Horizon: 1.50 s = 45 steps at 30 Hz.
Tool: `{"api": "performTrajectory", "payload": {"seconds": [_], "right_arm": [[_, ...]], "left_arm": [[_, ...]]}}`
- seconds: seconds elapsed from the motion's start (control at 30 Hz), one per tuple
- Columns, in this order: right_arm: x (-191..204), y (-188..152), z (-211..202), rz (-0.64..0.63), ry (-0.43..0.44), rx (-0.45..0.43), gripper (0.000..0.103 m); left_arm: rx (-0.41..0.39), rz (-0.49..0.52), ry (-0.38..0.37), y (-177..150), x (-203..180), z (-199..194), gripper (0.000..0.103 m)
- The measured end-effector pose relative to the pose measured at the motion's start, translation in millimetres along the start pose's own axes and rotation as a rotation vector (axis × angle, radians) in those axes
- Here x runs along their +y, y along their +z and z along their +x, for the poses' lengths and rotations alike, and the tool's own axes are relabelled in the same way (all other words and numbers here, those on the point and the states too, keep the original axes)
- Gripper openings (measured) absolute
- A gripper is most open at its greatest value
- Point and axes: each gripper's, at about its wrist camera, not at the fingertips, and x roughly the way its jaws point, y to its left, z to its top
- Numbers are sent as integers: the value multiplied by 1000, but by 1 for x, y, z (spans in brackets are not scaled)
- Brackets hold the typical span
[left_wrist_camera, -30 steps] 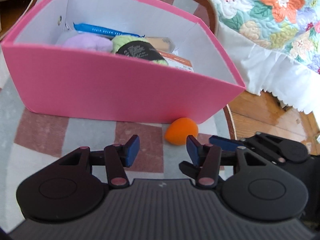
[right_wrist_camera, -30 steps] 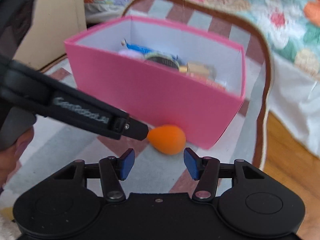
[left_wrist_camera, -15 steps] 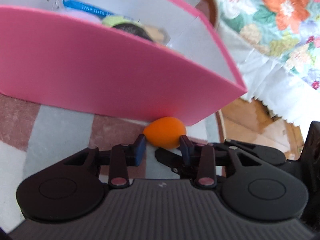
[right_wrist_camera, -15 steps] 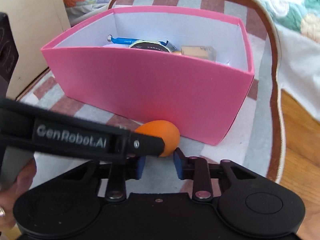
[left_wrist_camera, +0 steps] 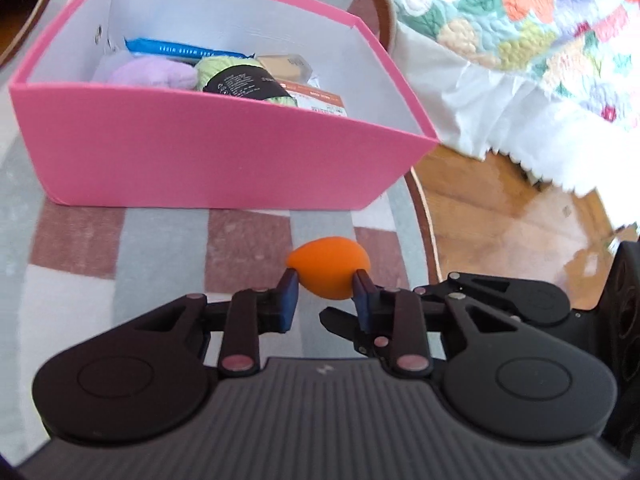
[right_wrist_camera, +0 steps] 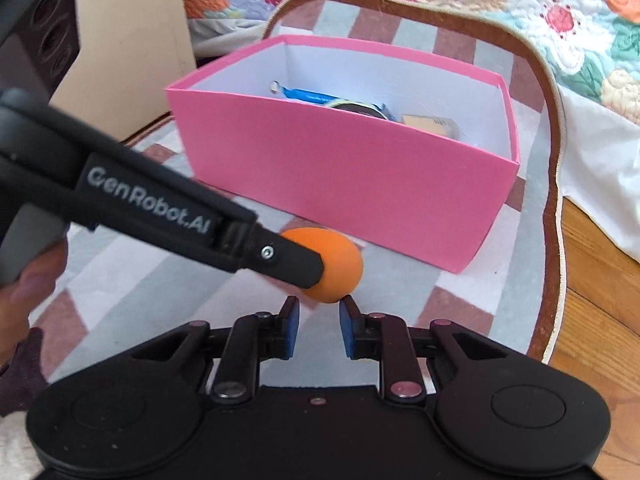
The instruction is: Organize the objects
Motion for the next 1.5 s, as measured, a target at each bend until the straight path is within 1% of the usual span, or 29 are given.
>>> {"api": "performTrajectory", "payload": {"seconds": [0.03,0.07,0.2,0.23,0.27,0.33,0.4,0.5,0.63,0.73,0.8,0.87,0.97,1.03,1.07,1.1,1.13,1.17,1.2,1.27,1.3,1.33,1.4,1.43,1.47,1.5], "right_arm": [[3,-1,-4,-3,0,-2,27],[7,-1,-8,-5,0,-6,29],[12,3,-23,-1,-7,-31,33],[13,4,-27,-6,-15,-45,35],[13,6,-31,-13,-26,-58,41],[12,9,-35,-32,-26,-81,43],[10,10,-30,-45,-17,-70,42],[9,9,-14,-47,-6,-44,42],[10,1,7,-32,13,0,42],[6,-3,19,9,8,22,43],[4,-2,20,20,8,17,45],[4,0,21,3,-3,15,55],[0,5,23,-23,-49,11,59],[-9,8,27,-12,-78,15,59],[-14,10,29,2,-84,16,60],[-19,11,30,19,-90,15,60],[-25,12,31,43,-96,15,60],[-30,12,31,68,-101,18,60],[-33,11,30,86,-111,15,61],[-38,10,32,106,-120,0,66],[-42,9,33,114,-118,-3,67],[-45,9,36,121,-123,-7,67],[-51,11,43,127,-129,-16,67],[-54,12,47,143,-117,-14,59],[-58,12,49,172,-72,-19,38],[-60,10,50,205,-33,-21,38]], "left_arm": [[6,8,11,0,-5,-5,28],[5,5,13,-2,-7,-11,27],[-12,30,17,-6,-20,-29,22],[-13,30,10,-6,-21,-32,22],[-15,32,1,-7,-22,-35,20],[-13,25,-27,-7,-23,-37,20],[-4,19,-28,-7,-22,-34,20],[17,15,-7,-11,-16,-24,20],[57,-62,-8,-17,5,-11,20],[46,-94,21,-19,17,-8,20],[27,-116,23,-18,25,-9,20],[6,-133,40,-15,31,-8,20],[-21,-140,42,-12,35,-6,20],[-48,-152,20,-11,36,-3,23],[-67,-155,20,-10,34,-1,26],[-76,-142,47,-10,29,3,31],[-72,-105,74,-10,23,7,33],[-81,-79,92,-11,18,9,35],[-96,-78,96,-13,16,11,37],[-94,-130,62,-12,21,16,40],[-90,-162,42,-11,25,18,40],[-89,-181,26,-10,28,19,40],[-92,-175,20,-9,29,21,41],[-94,-170,23,-8,29,22,41],[-97,-172,18,-8,30,21,41],[-100,-184,7,-8,31,20,41]]}}
